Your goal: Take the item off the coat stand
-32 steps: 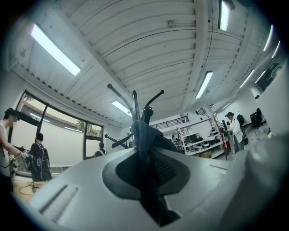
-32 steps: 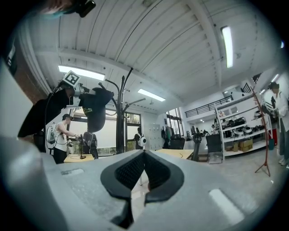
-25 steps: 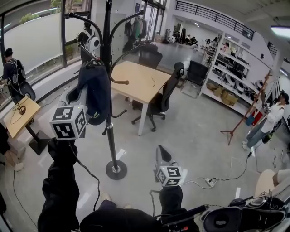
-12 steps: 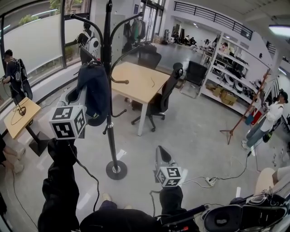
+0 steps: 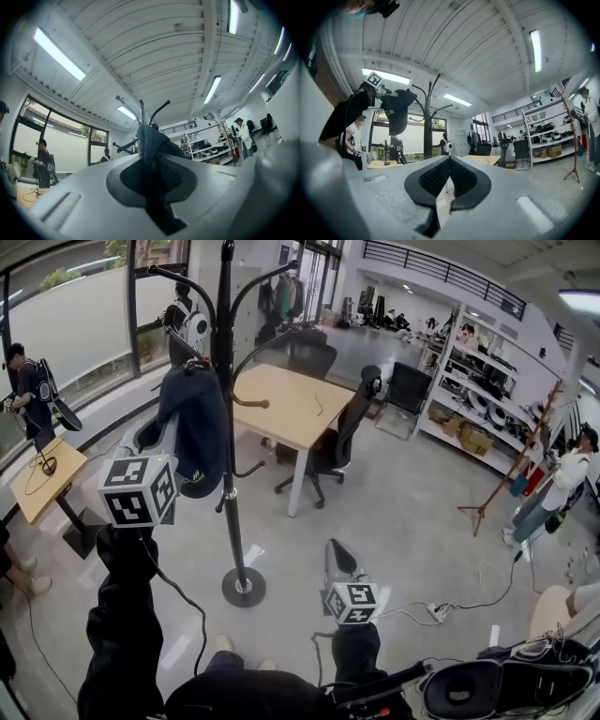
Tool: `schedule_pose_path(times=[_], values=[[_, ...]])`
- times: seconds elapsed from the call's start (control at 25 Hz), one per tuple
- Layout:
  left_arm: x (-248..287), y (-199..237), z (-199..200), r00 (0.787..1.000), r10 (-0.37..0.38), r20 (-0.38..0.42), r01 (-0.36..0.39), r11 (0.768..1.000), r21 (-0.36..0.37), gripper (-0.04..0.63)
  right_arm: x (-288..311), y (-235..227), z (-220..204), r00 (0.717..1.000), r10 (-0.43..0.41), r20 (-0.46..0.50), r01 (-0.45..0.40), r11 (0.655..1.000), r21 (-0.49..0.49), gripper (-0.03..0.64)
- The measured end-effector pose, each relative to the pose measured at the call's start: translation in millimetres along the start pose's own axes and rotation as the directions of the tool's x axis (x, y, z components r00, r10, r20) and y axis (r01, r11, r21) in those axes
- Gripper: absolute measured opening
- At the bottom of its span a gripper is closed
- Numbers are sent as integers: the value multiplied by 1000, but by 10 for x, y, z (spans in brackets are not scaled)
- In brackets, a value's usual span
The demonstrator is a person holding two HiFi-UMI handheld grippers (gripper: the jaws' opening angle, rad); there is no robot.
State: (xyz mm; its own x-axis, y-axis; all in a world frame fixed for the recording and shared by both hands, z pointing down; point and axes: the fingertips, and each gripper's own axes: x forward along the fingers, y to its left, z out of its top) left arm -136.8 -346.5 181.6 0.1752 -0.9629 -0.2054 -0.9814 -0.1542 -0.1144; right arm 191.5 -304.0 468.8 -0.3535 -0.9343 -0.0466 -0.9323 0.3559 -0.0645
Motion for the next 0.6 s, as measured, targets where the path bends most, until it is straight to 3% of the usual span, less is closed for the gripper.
schedule_pose_path(times=[0.6], values=[[-125, -48, 169, 999, -15, 49, 15, 1000, 2, 38, 165, -74, -43, 1000, 18, -8, -18, 1000, 3, 2]])
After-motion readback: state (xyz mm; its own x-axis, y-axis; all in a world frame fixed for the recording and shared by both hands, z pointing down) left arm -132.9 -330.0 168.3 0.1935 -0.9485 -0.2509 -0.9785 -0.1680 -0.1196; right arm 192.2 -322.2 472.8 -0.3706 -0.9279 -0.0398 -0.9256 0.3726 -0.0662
